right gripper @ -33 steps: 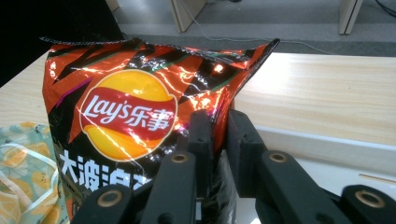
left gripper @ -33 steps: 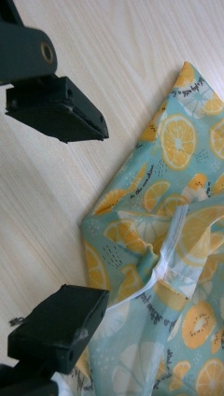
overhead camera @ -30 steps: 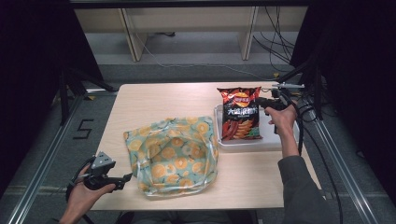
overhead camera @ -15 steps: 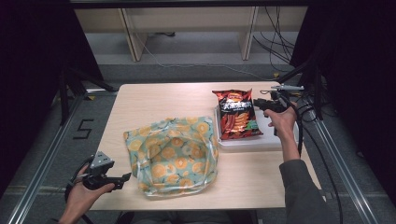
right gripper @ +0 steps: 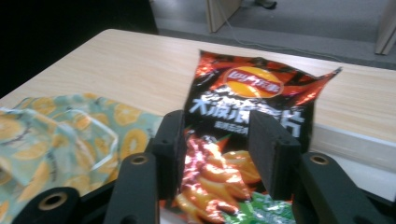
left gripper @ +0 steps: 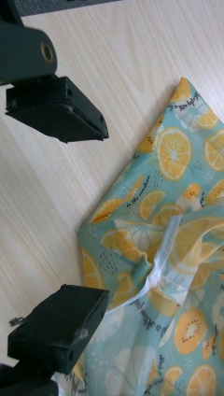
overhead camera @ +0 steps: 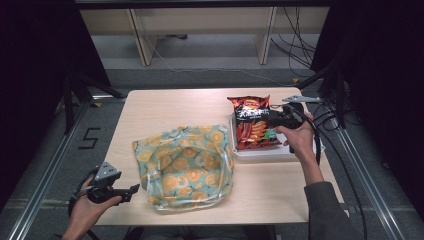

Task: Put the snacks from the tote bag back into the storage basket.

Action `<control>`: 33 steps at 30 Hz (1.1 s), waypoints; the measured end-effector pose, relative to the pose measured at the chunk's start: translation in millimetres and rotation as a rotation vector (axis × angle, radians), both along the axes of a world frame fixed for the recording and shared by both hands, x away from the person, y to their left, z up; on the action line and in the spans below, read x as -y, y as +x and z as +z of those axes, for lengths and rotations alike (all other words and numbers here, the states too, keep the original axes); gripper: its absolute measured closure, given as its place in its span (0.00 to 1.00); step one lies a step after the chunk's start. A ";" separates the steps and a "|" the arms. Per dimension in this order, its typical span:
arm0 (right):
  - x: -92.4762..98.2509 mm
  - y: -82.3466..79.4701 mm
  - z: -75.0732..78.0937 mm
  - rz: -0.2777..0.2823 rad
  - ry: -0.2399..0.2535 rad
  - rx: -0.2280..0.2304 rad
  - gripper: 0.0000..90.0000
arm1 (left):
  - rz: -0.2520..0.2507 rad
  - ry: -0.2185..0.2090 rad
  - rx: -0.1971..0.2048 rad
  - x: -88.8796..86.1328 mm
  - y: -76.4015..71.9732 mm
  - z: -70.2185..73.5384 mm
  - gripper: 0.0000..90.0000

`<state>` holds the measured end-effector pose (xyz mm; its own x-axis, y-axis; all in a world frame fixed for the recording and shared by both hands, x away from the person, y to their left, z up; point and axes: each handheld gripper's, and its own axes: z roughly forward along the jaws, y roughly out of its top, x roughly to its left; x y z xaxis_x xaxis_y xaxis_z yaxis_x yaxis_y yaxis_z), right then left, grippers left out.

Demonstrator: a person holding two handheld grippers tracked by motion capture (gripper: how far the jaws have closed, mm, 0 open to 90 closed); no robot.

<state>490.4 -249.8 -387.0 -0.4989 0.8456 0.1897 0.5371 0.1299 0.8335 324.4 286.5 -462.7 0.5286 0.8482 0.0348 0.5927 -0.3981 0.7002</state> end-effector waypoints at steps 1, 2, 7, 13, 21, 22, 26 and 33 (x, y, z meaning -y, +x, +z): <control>-2.3 -2.9 0.9 0.005 0.002 -0.005 0.62 | 0.000 -0.001 0.000 0.1 -0.1 0.0 0.21; -4.6 -4.8 1.1 0.008 0.000 0.002 0.61 | 0.000 -0.003 0.000 0.2 -0.2 0.0 0.21; -12.7 -14.2 3.5 0.036 -0.015 0.000 0.55 | 0.000 -0.001 0.004 0.2 -1.3 1.6 0.21; -22.4 -22.5 0.8 0.069 -0.019 0.023 0.53 | -0.001 -0.003 0.006 0.2 -1.6 2.3 0.21; -34.5 -34.3 -3.8 0.103 -0.011 0.004 0.50 | -0.006 -0.007 0.008 -0.2 -2.0 3.3 0.21; -35.3 -35.2 -4.4 0.112 -0.015 0.002 0.50 | -0.007 -0.006 0.008 -0.2 -2.0 3.4 0.21; -39.4 -41.2 -6.6 0.124 -0.024 0.004 0.49 | -0.008 -0.006 0.009 -0.4 -2.2 3.7 0.21; -43.8 -51.6 -13.4 0.145 -0.026 -0.002 0.48 | -0.004 -0.019 0.008 0.0 -2.7 4.3 0.21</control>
